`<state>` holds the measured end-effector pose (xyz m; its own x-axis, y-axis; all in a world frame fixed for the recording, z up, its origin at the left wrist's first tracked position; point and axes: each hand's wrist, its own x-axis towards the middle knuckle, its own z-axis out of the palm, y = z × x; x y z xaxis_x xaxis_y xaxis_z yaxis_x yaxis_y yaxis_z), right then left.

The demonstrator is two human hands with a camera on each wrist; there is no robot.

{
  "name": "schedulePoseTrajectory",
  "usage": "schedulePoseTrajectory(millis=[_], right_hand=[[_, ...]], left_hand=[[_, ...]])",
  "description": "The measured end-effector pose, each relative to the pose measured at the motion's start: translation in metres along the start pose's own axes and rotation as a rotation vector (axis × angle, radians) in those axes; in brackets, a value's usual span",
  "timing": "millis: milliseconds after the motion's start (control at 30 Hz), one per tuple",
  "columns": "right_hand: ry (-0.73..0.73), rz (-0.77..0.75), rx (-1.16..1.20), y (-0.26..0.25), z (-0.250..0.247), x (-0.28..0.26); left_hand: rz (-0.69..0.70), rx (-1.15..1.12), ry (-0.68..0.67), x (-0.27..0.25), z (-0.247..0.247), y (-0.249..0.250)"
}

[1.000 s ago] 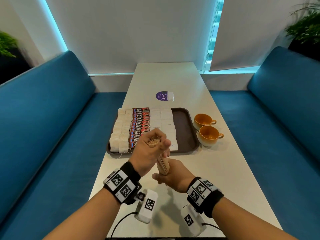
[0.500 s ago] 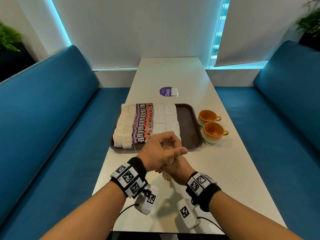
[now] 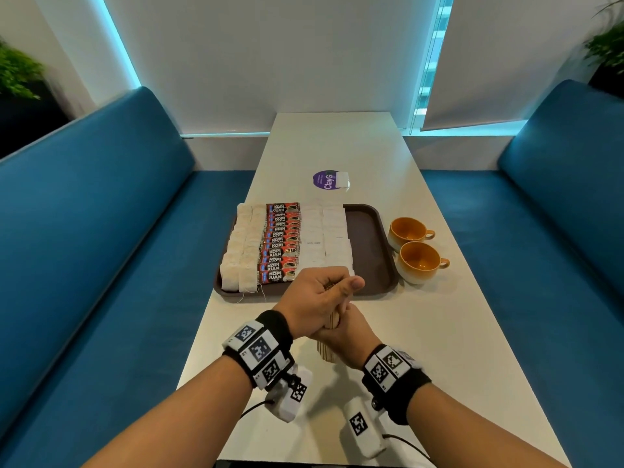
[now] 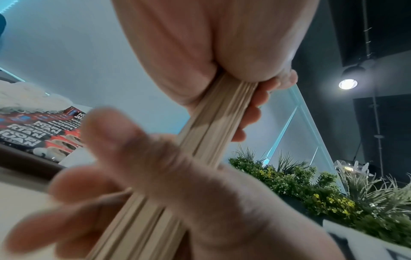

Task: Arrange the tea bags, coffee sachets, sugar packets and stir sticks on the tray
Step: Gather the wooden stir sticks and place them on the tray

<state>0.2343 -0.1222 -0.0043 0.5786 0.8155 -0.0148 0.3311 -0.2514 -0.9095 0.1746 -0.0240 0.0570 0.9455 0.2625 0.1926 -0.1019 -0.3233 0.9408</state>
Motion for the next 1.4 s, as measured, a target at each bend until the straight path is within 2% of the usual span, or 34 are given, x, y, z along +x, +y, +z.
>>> schedulePoseTrajectory(millis=[133, 300, 400, 500, 567, 667, 767, 867, 1000, 1133, 1400], right_hand=[[-0.045, 0.097, 0.138, 0.008, 0.001, -0.003], [0.008, 0.063, 0.446, -0.008, 0.000, 0.003], [-0.019, 0.036, 0.353, -0.020, -0.009, 0.015], [-0.023, 0.017, 0.205, -0.031, -0.028, 0.033], [0.004, 0.043, 0.147, -0.038, -0.045, 0.050], [0.055, 0.181, 0.152, -0.042, -0.076, 0.087], [0.134, 0.313, 0.104, -0.031, -0.106, 0.134], [0.156, 0.430, -0.021, -0.006, -0.125, 0.175], [0.142, 0.586, -0.219, 0.016, -0.129, 0.205], [0.092, 0.629, -0.480, 0.021, -0.125, 0.222], [0.079, 0.686, -0.634, 0.033, -0.118, 0.244]], left_hand=[[-0.024, -0.040, 0.004, 0.010, -0.005, -0.005], [-0.066, -0.302, 0.116, 0.031, -0.024, 0.000], [-0.079, -0.410, 0.159, 0.047, -0.034, 0.005], [-0.025, -0.395, 0.185, 0.063, -0.050, 0.005], [-0.044, -0.324, 0.213, 0.070, -0.069, -0.001], [-0.166, -0.008, 0.195, 0.067, -0.097, -0.013], [-0.266, 0.515, -0.016, 0.046, -0.107, -0.029], [-0.295, 0.769, -0.187, 0.024, -0.105, -0.055], [-0.399, 0.774, -0.122, 0.007, -0.102, -0.084], [-0.482, 0.729, -0.030, 0.005, -0.102, -0.094], [-0.601, 0.672, 0.065, 0.007, -0.106, -0.098]])
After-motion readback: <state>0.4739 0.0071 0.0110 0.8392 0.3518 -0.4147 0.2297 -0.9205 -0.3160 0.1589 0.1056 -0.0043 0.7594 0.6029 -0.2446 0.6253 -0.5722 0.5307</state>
